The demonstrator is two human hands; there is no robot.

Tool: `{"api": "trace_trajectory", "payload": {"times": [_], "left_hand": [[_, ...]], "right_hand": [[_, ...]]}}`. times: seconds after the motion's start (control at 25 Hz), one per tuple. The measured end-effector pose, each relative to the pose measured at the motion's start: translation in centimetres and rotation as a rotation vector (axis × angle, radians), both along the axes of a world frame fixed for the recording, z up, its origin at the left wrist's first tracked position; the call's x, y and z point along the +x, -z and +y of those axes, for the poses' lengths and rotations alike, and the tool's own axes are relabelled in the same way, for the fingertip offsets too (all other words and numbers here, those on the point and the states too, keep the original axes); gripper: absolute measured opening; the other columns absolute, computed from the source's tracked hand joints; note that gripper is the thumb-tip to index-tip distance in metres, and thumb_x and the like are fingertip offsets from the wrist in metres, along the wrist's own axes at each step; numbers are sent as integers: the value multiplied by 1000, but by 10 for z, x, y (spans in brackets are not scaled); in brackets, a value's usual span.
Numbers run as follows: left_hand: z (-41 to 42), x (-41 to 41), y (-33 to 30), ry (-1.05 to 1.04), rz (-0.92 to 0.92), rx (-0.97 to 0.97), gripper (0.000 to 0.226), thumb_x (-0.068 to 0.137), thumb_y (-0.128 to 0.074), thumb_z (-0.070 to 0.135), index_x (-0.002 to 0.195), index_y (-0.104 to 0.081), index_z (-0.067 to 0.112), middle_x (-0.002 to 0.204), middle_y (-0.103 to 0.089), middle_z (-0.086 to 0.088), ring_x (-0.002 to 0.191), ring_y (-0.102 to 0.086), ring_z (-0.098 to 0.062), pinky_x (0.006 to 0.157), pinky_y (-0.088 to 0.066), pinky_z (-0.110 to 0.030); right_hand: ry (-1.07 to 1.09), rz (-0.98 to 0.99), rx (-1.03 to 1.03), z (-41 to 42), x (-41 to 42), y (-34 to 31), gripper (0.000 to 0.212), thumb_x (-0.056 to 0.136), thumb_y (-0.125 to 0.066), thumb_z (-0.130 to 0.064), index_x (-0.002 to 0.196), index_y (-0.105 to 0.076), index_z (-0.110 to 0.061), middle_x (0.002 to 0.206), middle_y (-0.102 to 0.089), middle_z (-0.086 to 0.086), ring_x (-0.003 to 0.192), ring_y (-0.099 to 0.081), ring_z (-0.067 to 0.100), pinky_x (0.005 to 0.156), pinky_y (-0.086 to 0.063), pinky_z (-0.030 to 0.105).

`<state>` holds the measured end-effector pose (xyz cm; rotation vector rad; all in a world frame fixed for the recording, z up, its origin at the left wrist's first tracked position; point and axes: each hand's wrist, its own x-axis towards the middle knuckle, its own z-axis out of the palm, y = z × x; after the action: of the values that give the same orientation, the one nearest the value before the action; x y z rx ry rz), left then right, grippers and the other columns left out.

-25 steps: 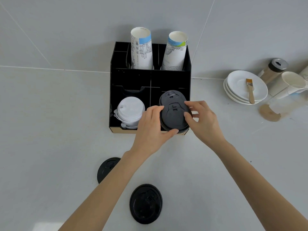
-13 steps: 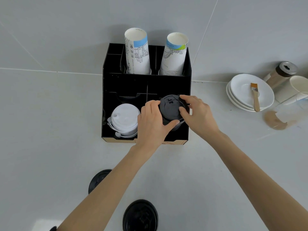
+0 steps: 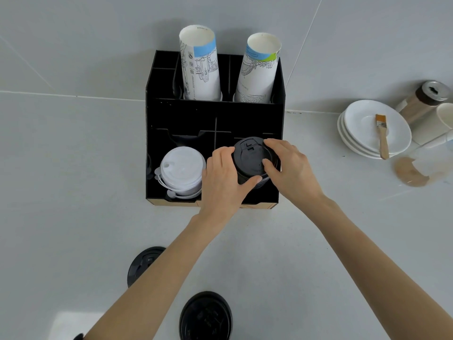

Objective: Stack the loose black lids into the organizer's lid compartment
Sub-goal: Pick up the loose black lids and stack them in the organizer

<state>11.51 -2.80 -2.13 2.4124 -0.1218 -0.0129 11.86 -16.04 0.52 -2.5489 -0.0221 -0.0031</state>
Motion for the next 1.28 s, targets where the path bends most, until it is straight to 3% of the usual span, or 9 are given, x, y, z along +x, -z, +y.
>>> {"api": "trace_trajectory", "payload": {"times": [0.4, 0.48, 0.56, 0.6, 0.72, 0.88, 1.28], "left_hand": [[26, -8, -9, 91, 57, -84, 63, 80, -62, 26, 132, -31, 9, 139, -39, -11, 126, -41, -26, 103, -39, -48], [35, -15, -12, 96, 68, -86, 60, 82, -60, 26, 132, -31, 10, 139, -39, -10, 127, -39, -25, 106, -37, -46], [47, -24, -17, 99, 69, -85, 57, 83, -58, 27, 132, -32, 10, 139, -41, -10, 128, -38, -24, 107, -35, -42], [54, -30, -19, 93, 68, -83, 56, 83, -58, 26, 131, -34, 11, 139, -41, -9, 128, -37, -23, 107, -34, -41], [79, -47, -24, 69, 67, -74, 51, 84, -58, 25, 129, -37, 11, 137, -43, -8, 125, -39, -24, 104, -35, -42], [118, -71, -17, 43, 94, -35, 46, 85, -55, 25, 128, -40, 13, 133, -46, -10, 120, -45, -24, 100, -36, -36], [189, -127, 23, -40, 330, 58, 51, 85, -55, 28, 130, -36, 15, 136, -43, -9, 122, -44, -26, 102, -39, -42]], "right_hand": [[11, -60, 57, 12, -11, -8, 43, 86, -52, -11, 128, -43, -10, 140, -44, 6, 131, -37, 20, 102, -28, 21], [-7, -80, 74, 18, -20, -11, 42, 85, -52, -9, 126, -44, -10, 137, -48, 7, 130, -38, 20, 99, -28, 13], [-16, -85, 118, 27, -30, -16, 41, 85, -51, -6, 126, -45, -10, 134, -51, 7, 127, -41, 21, 86, -27, -5], [-18, -82, 143, 33, -37, -19, 40, 86, -51, -6, 125, -45, -11, 133, -51, 7, 125, -43, 20, 82, -28, -5], [-21, -57, 202, 52, -56, -21, 39, 87, -50, -10, 125, -46, -16, 131, -53, 3, 122, -46, 17, 90, -31, 12], [-44, 42, 298, 80, -85, -8, 39, 88, -50, -12, 126, -45, -15, 132, -51, 3, 120, -46, 16, 86, -31, 9], [-42, 287, 287, 142, -137, 43, 38, 87, -51, -17, 125, -46, -14, 125, -53, 9, 108, -54, 19, 91, -42, 25]]}}
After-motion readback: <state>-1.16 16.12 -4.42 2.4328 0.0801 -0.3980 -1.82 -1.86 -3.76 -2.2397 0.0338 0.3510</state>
